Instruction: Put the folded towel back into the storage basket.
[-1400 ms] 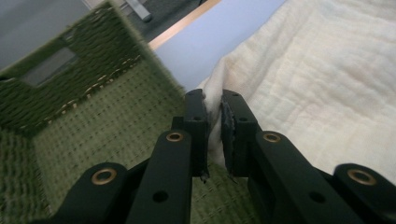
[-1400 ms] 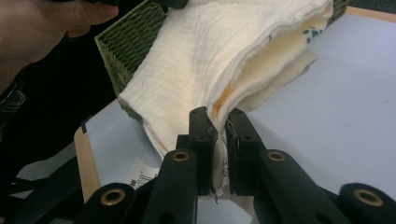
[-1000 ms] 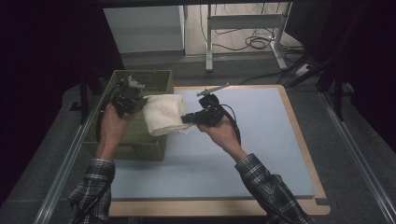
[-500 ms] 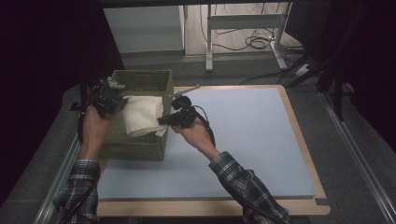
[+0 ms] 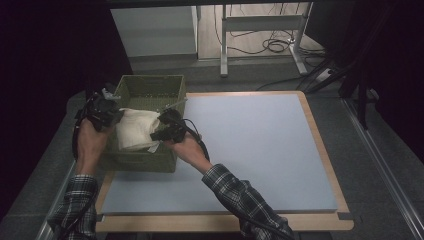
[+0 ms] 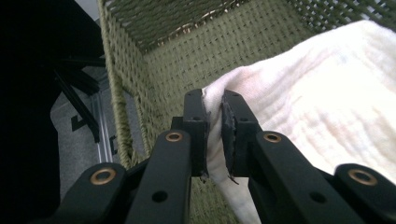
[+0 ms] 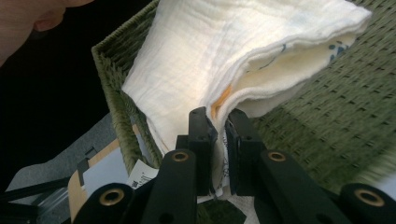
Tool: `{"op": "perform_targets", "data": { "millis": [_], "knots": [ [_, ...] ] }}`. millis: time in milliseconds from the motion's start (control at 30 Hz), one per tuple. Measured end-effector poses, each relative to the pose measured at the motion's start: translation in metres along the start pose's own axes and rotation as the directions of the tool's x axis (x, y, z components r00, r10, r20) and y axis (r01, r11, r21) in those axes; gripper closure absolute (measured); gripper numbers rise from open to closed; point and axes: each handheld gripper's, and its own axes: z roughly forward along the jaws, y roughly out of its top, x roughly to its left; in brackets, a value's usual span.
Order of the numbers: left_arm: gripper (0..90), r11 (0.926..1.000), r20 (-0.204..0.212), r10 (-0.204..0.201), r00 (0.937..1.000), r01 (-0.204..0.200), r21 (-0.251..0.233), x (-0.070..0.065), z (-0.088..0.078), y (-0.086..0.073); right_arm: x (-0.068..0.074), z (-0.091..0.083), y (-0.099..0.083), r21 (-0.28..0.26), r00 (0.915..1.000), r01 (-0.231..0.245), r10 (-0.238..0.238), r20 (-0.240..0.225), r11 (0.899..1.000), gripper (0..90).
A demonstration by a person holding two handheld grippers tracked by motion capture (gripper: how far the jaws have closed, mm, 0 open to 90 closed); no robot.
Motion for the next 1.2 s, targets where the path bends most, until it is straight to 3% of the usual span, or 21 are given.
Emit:
{"op": "perform_targets", "data": {
  "millis": [233, 500, 667, 867, 1033, 1200],
  "knots": [
    [80.4, 0.9999, 0.011, -0.015, 0.9998, 0.015, 0.000, 0.003, 0.007, -0.007, 0.005, 0.019, -0.002, 0.037, 0.9999, -0.006, 0.005, 0.016, 0.999, 80.8],
    [79.8, 1.0000, 0.040, 0.004, 0.9992, -0.004, 0.006, -0.011, 0.023, -0.006, 0.001, 0.018, -0.008, 0.069, 0.9976, -0.037, 0.033, 0.061, 0.997, 80.1],
    [78.7, 0.9999, 0.055, 0.003, 0.9985, -0.003, 0.012, -0.018, 0.030, -0.006, 0.002, 0.018, -0.010, 0.068, 0.9973, -0.022, 0.017, 0.072, 0.997, 75.8],
    [59.3, 0.9998, 0.071, -0.019, 0.9973, 0.019, 0.007, -0.023, 0.040, -0.006, 0.002, 0.013, -0.010, 0.053, 0.9975, 0.005, -0.009, 0.070, 0.999, 61.5],
    [52.8, 0.9997, 0.086, -0.026, 0.9960, 0.026, 0.006, -0.026, 0.042, -0.004, -0.005, 0.001, -0.007, 0.032, 0.9964, 0.017, -0.019, 0.083, 0.999, 57.5],
    [46.6, 0.9995, 0.104, -0.033, 0.9940, 0.033, 0.006, -0.030, 0.042, -0.002, -0.007, -0.009, -0.007, 0.008, 0.9967, 0.051, -0.051, 0.062, 0.999, 50.6]
  ]
}}
